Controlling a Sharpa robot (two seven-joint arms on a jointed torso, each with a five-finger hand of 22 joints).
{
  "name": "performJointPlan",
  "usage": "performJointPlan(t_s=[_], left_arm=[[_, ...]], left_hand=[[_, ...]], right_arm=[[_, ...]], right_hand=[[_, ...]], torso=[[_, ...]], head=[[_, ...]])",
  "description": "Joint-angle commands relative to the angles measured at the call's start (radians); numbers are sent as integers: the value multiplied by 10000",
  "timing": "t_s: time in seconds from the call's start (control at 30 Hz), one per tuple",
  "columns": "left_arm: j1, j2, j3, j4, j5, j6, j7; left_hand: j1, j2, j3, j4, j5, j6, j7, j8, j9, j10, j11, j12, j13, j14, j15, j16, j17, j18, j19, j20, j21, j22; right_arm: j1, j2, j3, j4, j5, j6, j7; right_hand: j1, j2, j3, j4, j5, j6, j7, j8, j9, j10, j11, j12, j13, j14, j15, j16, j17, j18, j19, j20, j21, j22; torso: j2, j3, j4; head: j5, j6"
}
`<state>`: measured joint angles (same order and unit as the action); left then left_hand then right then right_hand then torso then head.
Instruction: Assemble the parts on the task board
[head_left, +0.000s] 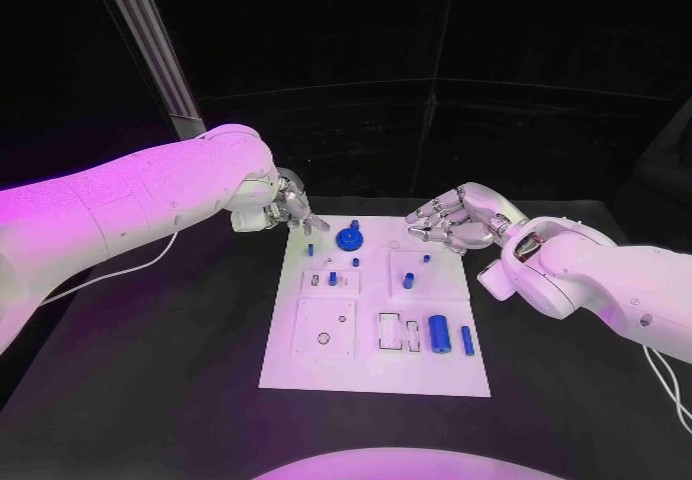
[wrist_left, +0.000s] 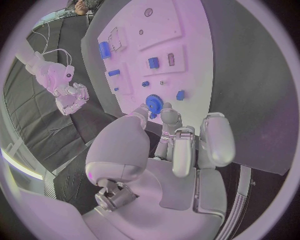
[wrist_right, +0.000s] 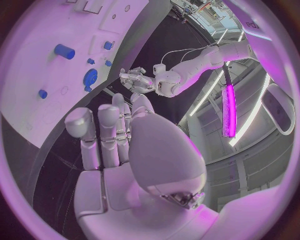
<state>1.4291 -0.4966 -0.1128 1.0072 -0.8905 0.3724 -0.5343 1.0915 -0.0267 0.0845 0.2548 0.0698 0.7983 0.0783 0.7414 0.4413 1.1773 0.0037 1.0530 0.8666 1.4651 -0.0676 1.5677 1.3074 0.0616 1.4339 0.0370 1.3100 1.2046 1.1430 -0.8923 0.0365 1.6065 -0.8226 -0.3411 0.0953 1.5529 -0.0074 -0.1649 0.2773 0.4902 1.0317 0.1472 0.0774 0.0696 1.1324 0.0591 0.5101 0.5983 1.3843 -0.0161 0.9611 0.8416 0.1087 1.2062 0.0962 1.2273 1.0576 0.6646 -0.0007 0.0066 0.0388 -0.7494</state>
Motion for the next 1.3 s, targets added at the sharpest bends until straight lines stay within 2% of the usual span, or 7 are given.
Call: performJointPlan(t_s=[0.03, 0.2, 0.5, 0.83, 1.3], left_arm=[[-29, 202, -36, -389, -390, 183, 487], [-117, 545, -123, -1023, -660, 324, 498], [-316, 959, -212, -1908, -1073, 291, 647], [-459, 1130, -222, -2297, -1122, 321, 866], [-593, 1261, -221, -2543, -1120, 607, 1156]], left_hand=[[62, 46, -51, 10, 58, -44, -34, 184, 89, -29, -16, 75, 22, 1057, 48, 31, 2634, 202, 1, 78, -49, 14], [86, 137, -191, 154, 61, -74, -106, 596, 334, -25, -76, 205, 19, 1057, 0, 31, 2634, 199, 20, 40, -42, 39], [-27, 66, -475, 315, -2, -232, -137, 885, 538, -63, -101, 285, -43, 1057, -27, 31, 2634, 199, 24, 11, -59, 37], [-230, 81, -798, 349, -27, -550, -79, 871, 572, -139, -59, 310, -152, 1057, 3, 31, 2634, 191, 33, 25, -54, 63], [-250, 185, -834, 349, -16, -583, -66, 843, 556, -110, -47, 364, -116, 1057, 15, 31, 2634, 177, 55, 36, -13, 124]], right_arm=[[16, 16, 4, 26, 44, 51, 49], [15, 18, 4, 45, 43, 49, 55], [14, 11, 4, 71, 43, 37, 72], [12, 25, 4, 64, 42, 36, 88], [8, 76, 4, 34, 42, 42, 103]], right_hand=[[10, -51, -11, 60, -38, -73, -5, 18, -13, -64, -8, 26, 0, -57, 21, -63, -10, 107, -84, -5, -42, -16], [22, -47, -4, 56, -34, -82, -3, 16, -13, -73, -7, 25, -4, -67, 22, -71, -17, 108, -89, -3, -47, -19], [38, -41, 7, 52, -23, -96, 1, 14, -14, -84, -5, 25, -10, -81, 24, -88, -35, 110, -98, 0, -54, -24], [49, -38, 13, 49, -15, -105, 3, 12, -14, -90, -3, 25, -13, -87, 25, -92, -39, 112, -106, 1, -62, -32], [67, -31, 25, 45, 0, -116, 6, 11, -14, -97, -1, 27, -17, -93, 27, -89, -34, 115, -115, 4, -70, -40]], torso=[[14, -6, -15], [7, -2, 8], [4, -10, 2], [-6, -8, 10], [-19, 2, 4]], head=[[26, 10], [17, 18], [60, -34], [77, -80], [65, -85]])
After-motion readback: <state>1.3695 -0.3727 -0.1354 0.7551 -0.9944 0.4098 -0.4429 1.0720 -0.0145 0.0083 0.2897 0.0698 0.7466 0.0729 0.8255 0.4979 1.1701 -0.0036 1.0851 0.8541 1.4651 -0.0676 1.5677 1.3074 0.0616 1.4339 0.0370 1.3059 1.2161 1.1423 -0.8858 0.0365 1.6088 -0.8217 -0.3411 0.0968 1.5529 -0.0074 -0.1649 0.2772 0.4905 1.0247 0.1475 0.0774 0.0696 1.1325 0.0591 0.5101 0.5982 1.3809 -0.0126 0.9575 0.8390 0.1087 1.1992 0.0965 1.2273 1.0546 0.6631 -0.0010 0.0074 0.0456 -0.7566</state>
